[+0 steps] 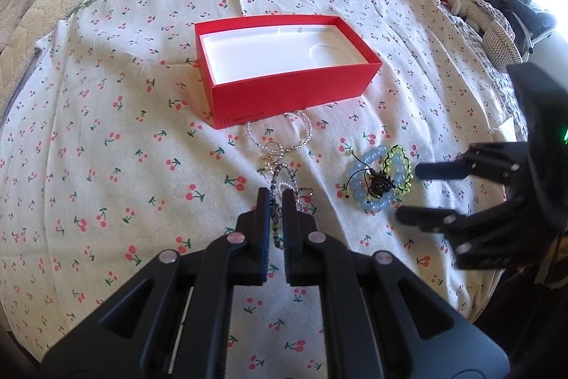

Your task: Organize jewelry

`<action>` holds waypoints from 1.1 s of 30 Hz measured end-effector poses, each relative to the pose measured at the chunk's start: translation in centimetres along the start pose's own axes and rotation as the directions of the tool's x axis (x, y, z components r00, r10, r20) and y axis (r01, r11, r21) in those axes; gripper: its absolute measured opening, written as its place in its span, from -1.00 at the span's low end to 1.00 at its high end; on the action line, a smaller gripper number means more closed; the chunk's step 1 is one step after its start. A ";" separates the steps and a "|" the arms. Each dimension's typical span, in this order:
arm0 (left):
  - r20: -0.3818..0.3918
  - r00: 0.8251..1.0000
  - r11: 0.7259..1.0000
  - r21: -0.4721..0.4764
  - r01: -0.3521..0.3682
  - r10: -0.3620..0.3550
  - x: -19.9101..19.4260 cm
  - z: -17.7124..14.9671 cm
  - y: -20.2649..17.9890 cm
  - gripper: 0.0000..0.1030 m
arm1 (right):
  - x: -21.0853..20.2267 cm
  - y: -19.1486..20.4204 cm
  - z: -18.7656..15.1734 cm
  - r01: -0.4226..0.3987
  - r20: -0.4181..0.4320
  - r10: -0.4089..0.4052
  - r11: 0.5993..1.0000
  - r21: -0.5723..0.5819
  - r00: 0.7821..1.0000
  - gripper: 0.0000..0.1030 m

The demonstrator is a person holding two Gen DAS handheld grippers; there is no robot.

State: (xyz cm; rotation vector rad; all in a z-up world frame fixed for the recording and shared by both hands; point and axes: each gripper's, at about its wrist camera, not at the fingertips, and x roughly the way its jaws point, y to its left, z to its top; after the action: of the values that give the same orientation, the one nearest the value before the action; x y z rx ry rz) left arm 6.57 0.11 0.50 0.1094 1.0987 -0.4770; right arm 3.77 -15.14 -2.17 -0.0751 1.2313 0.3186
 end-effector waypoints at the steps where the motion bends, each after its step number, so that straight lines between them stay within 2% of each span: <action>1: 0.001 1.000 1.000 0.001 0.001 -0.001 0.0 0.0 -0.1 -0.86 | 0.6 0.4 -0.1 0.030 -0.015 -0.031 0.999 -0.020 0.999 -0.17; 3: 0.001 1.000 1.000 0.003 0.001 -0.001 0.0 -0.1 -0.2 -0.86 | 1.6 0.7 -0.2 0.065 -0.035 -0.067 0.997 -0.037 0.997 -0.40; 5: 0.002 1.000 1.000 0.006 0.003 -0.003 0.0 -0.1 -0.4 -0.86 | 2.4 0.9 -0.3 0.116 -0.047 -0.118 0.992 -0.046 0.992 -0.71; 7: -0.001 1.000 1.000 0.008 0.003 -0.003 0.1 -0.2 -0.6 -0.86 | 2.5 0.9 -0.2 0.136 -0.046 -0.138 0.990 -0.048 0.989 -0.81; 12: -0.013 1.000 1.000 0.006 -0.002 0.002 0.5 -0.2 -0.8 -0.86 | 0.7 0.8 -0.2 0.090 0.005 -0.090 0.996 -0.027 0.996 -0.83; 16: 0.005 1.000 1.000 -0.007 0.014 -0.014 0.2 0.3 -1.0 -0.86 | -1.7 -1.2 0.0 -0.007 0.060 0.006 1.000 0.021 0.998 -0.83; 19: 0.020 0.999 1.000 -0.015 0.027 -0.026 0.0 0.7 -1.3 -0.86 | -3.5 -3.1 0.5 -0.091 0.108 0.081 0.992 0.085 0.991 -0.84; 23: 0.037 0.999 0.999 -0.019 0.038 -0.037 -0.4 1.0 -1.6 -0.86 | -5.2 -4.8 1.6 -0.163 0.160 0.139 0.975 0.154 0.977 -0.84; 33: 0.074 0.996 0.998 -0.038 0.047 -0.044 -1.6 1.3 -0.7 -0.86 | -6.7 -6.5 2.4 -0.177 0.208 0.134 0.963 0.205 0.969 -0.84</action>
State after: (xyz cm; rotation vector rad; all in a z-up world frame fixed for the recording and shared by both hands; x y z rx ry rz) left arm 6.75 -0.46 2.61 0.0314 1.0400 -0.4964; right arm 5.81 -22.09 4.12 0.2427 1.0744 0.3154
